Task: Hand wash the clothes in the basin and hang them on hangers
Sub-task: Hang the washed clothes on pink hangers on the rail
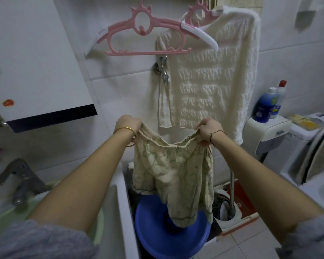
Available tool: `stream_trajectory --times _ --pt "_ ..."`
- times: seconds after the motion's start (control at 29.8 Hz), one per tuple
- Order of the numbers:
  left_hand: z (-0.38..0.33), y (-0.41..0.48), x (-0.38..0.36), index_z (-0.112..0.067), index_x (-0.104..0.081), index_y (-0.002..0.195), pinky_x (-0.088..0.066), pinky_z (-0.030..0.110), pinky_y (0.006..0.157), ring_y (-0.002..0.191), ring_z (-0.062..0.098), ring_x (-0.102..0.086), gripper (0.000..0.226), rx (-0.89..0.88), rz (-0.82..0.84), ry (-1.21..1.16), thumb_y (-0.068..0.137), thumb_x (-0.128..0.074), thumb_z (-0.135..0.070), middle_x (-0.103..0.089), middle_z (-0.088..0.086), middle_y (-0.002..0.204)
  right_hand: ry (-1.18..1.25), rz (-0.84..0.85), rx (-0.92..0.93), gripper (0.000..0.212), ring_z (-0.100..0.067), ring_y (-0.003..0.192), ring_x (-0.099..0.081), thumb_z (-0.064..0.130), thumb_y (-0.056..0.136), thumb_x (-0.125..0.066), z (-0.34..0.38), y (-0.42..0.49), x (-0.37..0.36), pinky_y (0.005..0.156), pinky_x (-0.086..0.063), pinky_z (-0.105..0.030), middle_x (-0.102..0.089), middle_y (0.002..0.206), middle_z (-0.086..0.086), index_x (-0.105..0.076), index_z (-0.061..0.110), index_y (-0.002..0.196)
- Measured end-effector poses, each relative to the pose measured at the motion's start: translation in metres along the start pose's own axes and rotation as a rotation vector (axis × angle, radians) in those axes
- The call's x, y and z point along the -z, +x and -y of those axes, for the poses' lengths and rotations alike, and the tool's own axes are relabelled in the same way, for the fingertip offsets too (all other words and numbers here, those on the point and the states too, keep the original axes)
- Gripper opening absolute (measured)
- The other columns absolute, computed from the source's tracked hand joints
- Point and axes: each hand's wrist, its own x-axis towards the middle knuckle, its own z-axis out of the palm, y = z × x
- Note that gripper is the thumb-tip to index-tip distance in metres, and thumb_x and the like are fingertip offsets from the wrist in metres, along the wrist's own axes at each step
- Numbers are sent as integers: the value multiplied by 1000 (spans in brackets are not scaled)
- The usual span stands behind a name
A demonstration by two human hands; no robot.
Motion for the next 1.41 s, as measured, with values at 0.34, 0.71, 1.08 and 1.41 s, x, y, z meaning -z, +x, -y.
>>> stream_trajectory --times 0.34,0.71,1.08,1.41 --pt "-39 -25 4 -10 -47 73 -50 36 57 61 21 -51 19 184 305 -619 89 -39 -4 -48 7 69 -438 -155 158 28 -26 76 -66 12 95 -38 33 -9 16 67 -52 -33 -69 85 -8 -64 12 105" --pt "-64 -27 17 -6 -48 72 -51 33 55 56 19 -48 17 47 229 -556 89 -48 -5 -44 8 65 -384 -899 702 37 -29 125 -37 18 92 -47 145 11 77 101 -29 -35 -49 134 -6 -49 18 129" --pt "-66 -28 28 -7 -46 69 -49 37 63 59 21 -47 21 -21 262 -522 89 -47 -2 -43 9 66 -294 -663 614 24 -35 108 -53 22 99 -43 180 21 81 86 -43 -44 -50 126 -13 -53 12 118" --pt "-71 -34 19 -7 -48 70 -48 34 60 55 22 -48 18 -62 290 -412 88 -47 -4 -44 9 62 70 -543 565 22 -19 80 -57 28 94 -41 171 24 85 68 -42 -31 -61 91 -1 -59 17 101"
